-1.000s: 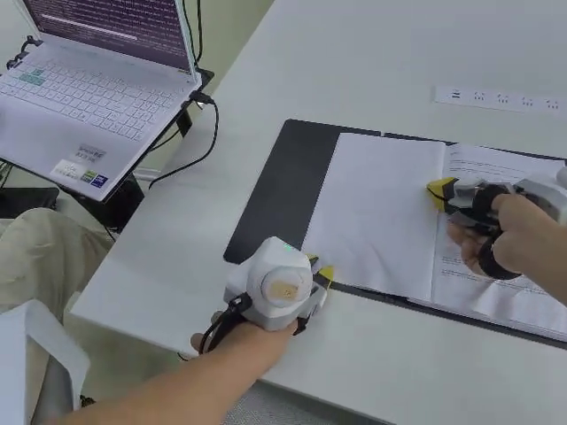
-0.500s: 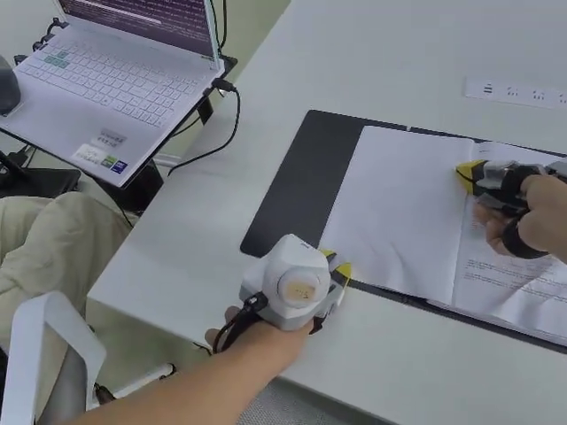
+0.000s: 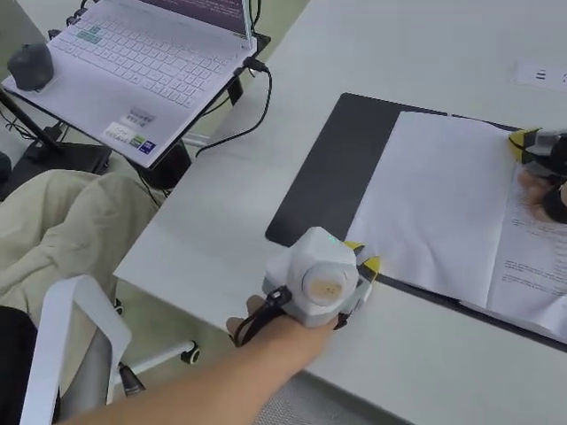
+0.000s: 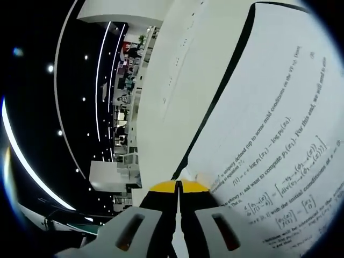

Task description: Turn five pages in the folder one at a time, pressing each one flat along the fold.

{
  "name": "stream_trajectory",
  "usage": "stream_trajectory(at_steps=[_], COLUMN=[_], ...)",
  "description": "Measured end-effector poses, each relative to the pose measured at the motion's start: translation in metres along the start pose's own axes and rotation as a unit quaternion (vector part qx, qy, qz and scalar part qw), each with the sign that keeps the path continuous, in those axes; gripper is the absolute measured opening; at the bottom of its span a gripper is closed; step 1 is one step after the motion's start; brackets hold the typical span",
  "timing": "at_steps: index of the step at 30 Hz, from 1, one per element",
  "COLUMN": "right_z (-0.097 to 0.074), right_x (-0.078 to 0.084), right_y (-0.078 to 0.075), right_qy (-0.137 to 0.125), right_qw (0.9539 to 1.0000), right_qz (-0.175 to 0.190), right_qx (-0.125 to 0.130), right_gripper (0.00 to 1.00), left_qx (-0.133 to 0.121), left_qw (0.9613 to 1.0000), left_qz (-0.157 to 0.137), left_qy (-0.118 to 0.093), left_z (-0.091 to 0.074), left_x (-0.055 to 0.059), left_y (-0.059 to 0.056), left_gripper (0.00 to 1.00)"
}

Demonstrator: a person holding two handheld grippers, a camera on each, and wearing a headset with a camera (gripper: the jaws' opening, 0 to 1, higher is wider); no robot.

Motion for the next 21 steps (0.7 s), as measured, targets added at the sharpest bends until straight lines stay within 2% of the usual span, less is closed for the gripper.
stream_trajectory(at_steps=[4,8,16,21], right_z=[0.005,0.004,-0.007,-0.016], right_x=[-0.006,-0.005,0.000,0.006], right_y=[0.000,0.001,0.000,-0.003], right_qy=[-0.017,-0.015,-0.001,0.018], right_qw=[0.9997,0.9998,0.9999,0.9997], right_qz=[0.016,0.015,0.009,0.014], right_qx=[-0.003,-0.007,-0.008,-0.005], right_gripper=[0.00,0.00,0.00,0.00], left_qx=[0.000,0.000,0.000,0.000], left_qw=[1.0000,1.0000,1.0000,1.0000], left_qz=[-0.001,-0.003,-0.004,-0.003], left_qy=[-0.001,-0.003,-0.003,-0.002], left_z=[0.000,0.000,0.000,-0.001], left_x=[0.000,0.000,0.000,0.000], left_y=[0.000,0.000,0.000,-0.001], left_gripper=[0.12,0.12,0.12,0.12])
Point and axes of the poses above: the centre of the closed fingertips' face, and the gripper's own axes: z roughly forward along the fingers, y roughly to its left, x roughly out of its underside, the point moved 4 cm from there along -z, roughly backward along the fingers, and after that the axes turned 14 degrees about -x, right-handed, at the moved point
